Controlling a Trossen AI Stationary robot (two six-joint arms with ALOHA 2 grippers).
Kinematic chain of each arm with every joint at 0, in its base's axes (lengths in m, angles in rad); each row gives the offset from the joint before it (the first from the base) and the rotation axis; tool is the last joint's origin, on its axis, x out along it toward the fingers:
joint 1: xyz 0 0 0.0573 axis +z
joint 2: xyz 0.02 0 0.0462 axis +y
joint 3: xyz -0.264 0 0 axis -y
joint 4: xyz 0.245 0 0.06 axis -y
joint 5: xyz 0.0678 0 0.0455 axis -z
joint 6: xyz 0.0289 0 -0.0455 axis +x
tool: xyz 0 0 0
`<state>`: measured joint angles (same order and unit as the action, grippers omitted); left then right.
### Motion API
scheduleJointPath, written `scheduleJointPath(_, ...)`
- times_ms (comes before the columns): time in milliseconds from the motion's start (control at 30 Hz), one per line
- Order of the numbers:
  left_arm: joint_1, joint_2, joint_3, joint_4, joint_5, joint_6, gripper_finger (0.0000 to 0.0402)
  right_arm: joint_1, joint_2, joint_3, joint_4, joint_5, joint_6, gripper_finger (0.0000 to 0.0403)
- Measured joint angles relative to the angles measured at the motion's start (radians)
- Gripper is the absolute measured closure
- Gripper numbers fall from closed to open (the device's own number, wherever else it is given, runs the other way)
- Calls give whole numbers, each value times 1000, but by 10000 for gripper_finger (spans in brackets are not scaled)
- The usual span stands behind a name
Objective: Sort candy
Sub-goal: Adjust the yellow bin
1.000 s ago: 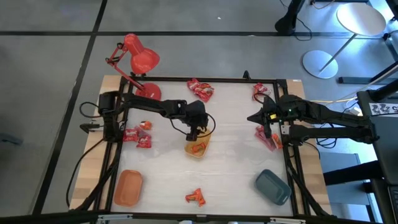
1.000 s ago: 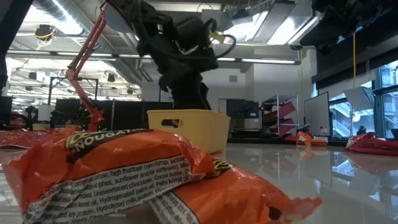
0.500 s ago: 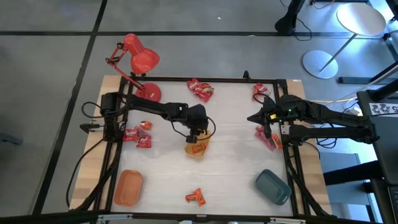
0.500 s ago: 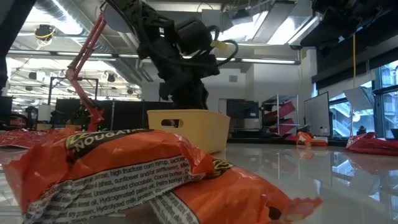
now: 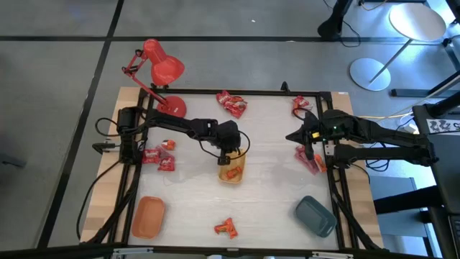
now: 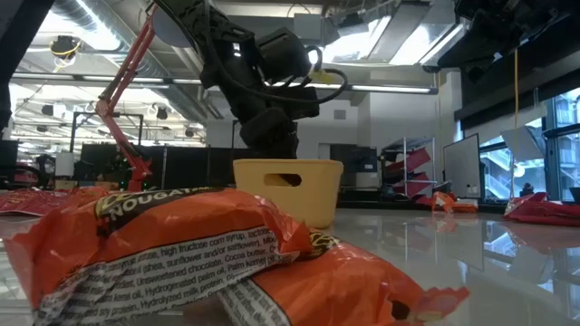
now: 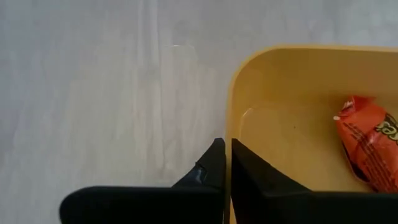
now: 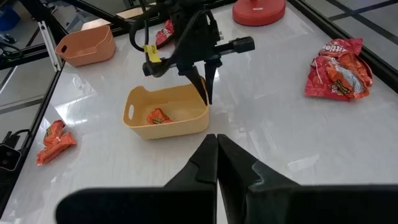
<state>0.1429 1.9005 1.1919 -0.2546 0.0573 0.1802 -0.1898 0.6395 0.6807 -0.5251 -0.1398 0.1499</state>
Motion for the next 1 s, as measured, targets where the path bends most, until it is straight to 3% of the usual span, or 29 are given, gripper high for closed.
scheduleJointPath(333, 39, -13, 0, -2, -5, -76, 400, 0, 0, 0, 0, 0, 1, 397)
scheduleJointPath(1000, 42, -12, 0, 3, -11, -24, 398, 0, 0, 0, -1, 0, 1, 397)
